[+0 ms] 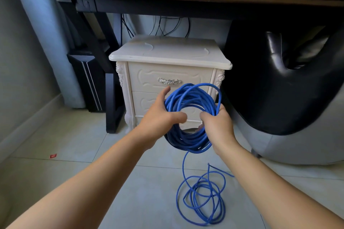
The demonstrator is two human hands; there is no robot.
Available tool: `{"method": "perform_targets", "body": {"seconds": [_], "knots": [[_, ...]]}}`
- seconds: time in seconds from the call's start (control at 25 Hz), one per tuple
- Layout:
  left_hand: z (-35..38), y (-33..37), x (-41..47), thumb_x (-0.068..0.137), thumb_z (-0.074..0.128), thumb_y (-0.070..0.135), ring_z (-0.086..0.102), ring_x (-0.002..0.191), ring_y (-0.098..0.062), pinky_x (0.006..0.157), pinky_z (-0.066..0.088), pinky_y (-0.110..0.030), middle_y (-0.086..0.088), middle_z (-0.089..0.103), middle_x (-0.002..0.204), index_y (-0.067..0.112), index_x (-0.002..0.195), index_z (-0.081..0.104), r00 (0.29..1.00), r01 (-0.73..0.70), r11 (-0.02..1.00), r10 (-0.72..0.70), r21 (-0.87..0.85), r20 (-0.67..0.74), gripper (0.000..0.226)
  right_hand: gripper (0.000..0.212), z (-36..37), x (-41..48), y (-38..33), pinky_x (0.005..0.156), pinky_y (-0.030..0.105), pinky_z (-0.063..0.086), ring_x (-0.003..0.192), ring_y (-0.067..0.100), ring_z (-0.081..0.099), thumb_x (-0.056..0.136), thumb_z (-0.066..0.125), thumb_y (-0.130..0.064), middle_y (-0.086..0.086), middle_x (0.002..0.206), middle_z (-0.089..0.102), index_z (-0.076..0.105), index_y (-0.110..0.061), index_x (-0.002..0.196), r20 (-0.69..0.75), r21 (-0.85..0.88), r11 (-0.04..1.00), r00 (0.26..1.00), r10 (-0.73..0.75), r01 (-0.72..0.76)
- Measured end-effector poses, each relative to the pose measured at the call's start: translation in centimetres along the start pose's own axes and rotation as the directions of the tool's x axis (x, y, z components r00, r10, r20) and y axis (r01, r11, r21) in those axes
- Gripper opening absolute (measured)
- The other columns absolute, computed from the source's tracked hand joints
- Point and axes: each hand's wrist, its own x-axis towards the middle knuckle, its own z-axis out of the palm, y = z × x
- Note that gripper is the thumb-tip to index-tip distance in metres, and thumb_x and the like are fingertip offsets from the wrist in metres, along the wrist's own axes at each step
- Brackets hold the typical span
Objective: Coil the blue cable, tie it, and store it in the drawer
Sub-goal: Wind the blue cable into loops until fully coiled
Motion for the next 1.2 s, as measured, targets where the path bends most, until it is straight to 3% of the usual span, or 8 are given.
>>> {"method": "perform_targets", "body": {"seconds": [0.08, 0.2, 0.36, 0.52, 0.76, 0.88, 1.0, 1.2], "knots": [[-0.4, -0.2, 0.4, 0.067, 0.068, 0.001, 0.06, 0.073, -0.024, 0.074, 0.052, -0.037, -0.004, 0.063, 0.075, 0.015, 0.119, 0.059, 0.998, 0.057, 0.994, -0.06, -0.093, -0.034, 0.054, 0.018, 0.1, -0.2, 0.0, 0.055, 0.03, 0.049, 0.064, 0.023, 0.062, 0.085, 0.054, -0.006, 0.012, 0.076, 0.06, 0.052, -0.02, 0.096, 0.08, -0.005, 1.0, 0.997, -0.008, 0.008], [-1.3, -0.1, 0.4, 0.08, 0.065, -0.006, 0.053, 0.061, -0.024, 0.058, 0.048, -0.032, -0.008, 0.054, 0.063, 0.01, 0.085, 0.059, 0.998, 0.064, 0.992, -0.066, -0.108, -0.015, 0.017, 0.029, -0.6, -0.1, -0.3, 0.067, 0.036, 0.054, 0.07, 0.019, 0.066, 0.082, 0.068, -0.013, 0.01, 0.081, 0.064, 0.056, -0.018, 0.108, 0.29, 0.005, 0.999, 0.956, 0.035, -0.038], [-3.4, 0.5, 0.5, 0.079, 0.066, -0.005, 0.048, 0.054, -0.018, 0.048, 0.043, -0.028, -0.008, 0.049, 0.062, 0.014, 0.076, 0.063, 0.993, -0.008, 0.991, 0.024, -0.134, 0.114, 0.019, 0.084, -3.3, 1.9, -1.7, 0.076, 0.038, 0.045, 0.09, 0.022, 0.059, 0.073, 0.05, -0.076, 0.01, 0.097, 0.065, 0.063, -0.009, 0.121, 0.575, 0.234, 0.943, 0.816, 0.062, -0.237], [-3.7, 0.9, 0.0, 0.071, 0.066, -0.001, 0.049, 0.057, -0.017, 0.051, 0.045, -0.025, -0.002, 0.055, 0.065, 0.026, 0.074, 0.071, 0.95, -0.098, 0.992, 0.118, -0.085, 0.287, 0.027, 0.027, -2.6, 2.0, -1.2, 0.075, 0.03, 0.045, 0.075, 0.009, 0.066, 0.099, 0.046, -0.027, -0.004, 0.072, 0.072, 0.069, -0.015, 0.09, 0.478, 0.171, 0.975, 0.878, 0.041, -0.139], [-4.5, 0.8, 0.2, 0.072, 0.065, 0.0, 0.051, 0.07, -0.023, 0.06, 0.044, -0.031, -0.003, 0.06, 0.078, 0.02, 0.112, 0.068, 0.884, -0.101, 0.993, 0.065, 0.054, 0.464, 0.045, 0.014, -2.2, 2.6, -1.3, 0.057, 0.028, 0.037, 0.063, 0.024, 0.043, 0.091, 0.06, -0.016, 0.014, 0.072, 0.05, 0.064, -0.002, 0.091, 0.446, 0.066, 0.997, 0.893, -0.065, 0.039], [-4.4, 0.5, 0.6, 0.068, 0.07, 0.004, 0.056, 0.07, -0.015, 0.067, 0.046, -0.029, -0.002, 0.064, 0.078, 0.019, 0.107, 0.07, 0.942, -0.104, 0.956, 0.005, 0.276, 0.337, 0.041, 0.018, -3.1, 3.2, -3.3, 0.044, 0.022, 0.022, 0.049, 0.011, 0.025, 0.091, 0.056, -0.003, -0.002, 0.054, 0.032, 0.057, -0.009, 0.075, 0.384, 0.148, 0.98, 0.906, -0.179, 0.131], [-5.1, 0.5, 0.9, 0.077, 0.065, -0.008, 0.05, 0.057, -0.013, 0.056, 0.043, -0.024, -0.001, 0.056, 0.063, 0.016, 0.095, 0.071, 0.989, -0.055, 0.982, 0.028, 0.181, 0.148, 0.031, 0.016, -2.9, 2.7, -2.8, 0.046, 0.025, 0.021, 0.051, 0.012, 0.029, 0.095, 0.054, -0.011, 0.002, 0.064, 0.039, 0.064, -0.008, 0.082, 0.416, 0.168, 0.983, 0.899, -0.137, 0.072], [-5.3, 0.2, 1.6, 0.078, 0.06, -0.009, 0.042, 0.05, -0.019, 0.048, 0.035, -0.027, -0.007, 0.044, 0.056, 0.018, 0.066, 0.065, 0.995, -0.011, 0.988, -0.005, -0.151, -0.104, 0.03, 0.06, -0.9, 1.4, 0.0, 0.051, 0.03, 0.042, 0.066, 0.017, 0.049, 0.068, 0.067, -0.073, 0.005, 0.091, 0.056, 0.064, -0.029, 0.108, 0.456, 0.166, 0.986, 0.888, -0.068, -0.01]]}}
